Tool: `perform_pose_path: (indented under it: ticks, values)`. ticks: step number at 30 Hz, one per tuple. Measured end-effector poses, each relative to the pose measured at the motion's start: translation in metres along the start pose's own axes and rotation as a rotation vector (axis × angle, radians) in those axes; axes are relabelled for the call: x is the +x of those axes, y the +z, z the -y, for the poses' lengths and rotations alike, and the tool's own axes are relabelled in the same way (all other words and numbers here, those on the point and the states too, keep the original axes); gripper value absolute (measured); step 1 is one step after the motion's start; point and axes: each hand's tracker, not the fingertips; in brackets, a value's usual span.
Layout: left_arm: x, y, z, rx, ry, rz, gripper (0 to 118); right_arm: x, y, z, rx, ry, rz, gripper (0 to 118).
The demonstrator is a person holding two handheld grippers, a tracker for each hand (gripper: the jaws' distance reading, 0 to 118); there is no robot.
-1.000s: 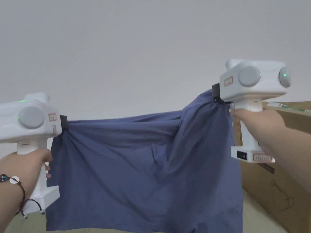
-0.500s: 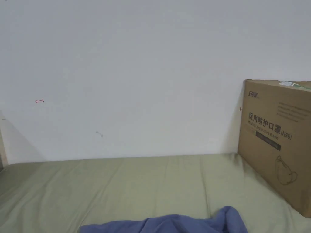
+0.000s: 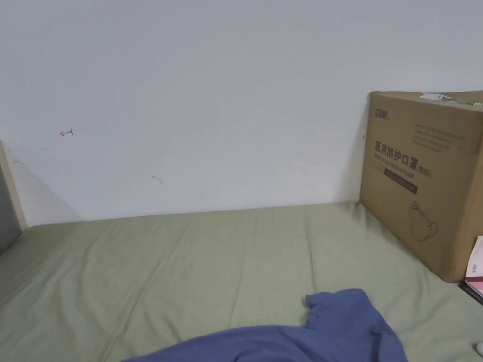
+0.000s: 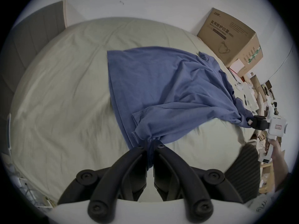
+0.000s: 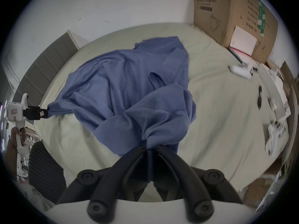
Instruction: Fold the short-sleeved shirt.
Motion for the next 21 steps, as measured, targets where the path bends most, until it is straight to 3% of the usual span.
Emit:
perform_pose_path:
  ticks: [9, 10, 11, 12, 13, 14, 16, 21]
  values:
    - [-0.002, 0.01, 0.016, -0.052, 0.015, 0.005, 7, -0.005, 0.007, 0.008, -0.093, -0.04, -0.004, 3]
    - [-0.003, 0.011, 0.016, -0.038, 0.024, 0.005, 12, -0.007, 0.006, 0.007, -0.084, -0.039, 0.004, 6]
    - [-0.003, 0.014, 0.015, -0.017, 0.039, 0.007, 28, -0.008, 0.006, 0.006, -0.078, -0.05, 0.015, 16]
    - [-0.003, 0.016, 0.015, -0.001, 0.051, 0.014, 74, -0.007, 0.006, 0.006, -0.072, -0.07, 0.019, 54]
    - [-0.004, 0.017, 0.014, 0.009, 0.067, 0.02, 102, -0.004, 0.007, 0.007, -0.057, -0.123, 0.021, 86]
    - [-0.004, 0.017, 0.015, 0.013, 0.082, 0.04, 111, -0.003, 0.008, 0.009, -0.048, -0.16, 0.03, 98]
    - [-0.003, 0.021, 0.013, 0.061, 0.088, 0.085, 110, -0.004, 0.015, 0.008, 0.006, -0.179, 0.043, 98]
    - [0.015, 0.039, -0.001, 0.181, 0.055, 0.103, 110, -0.018, 0.036, -0.008, 0.119, -0.134, 0.048, 98]
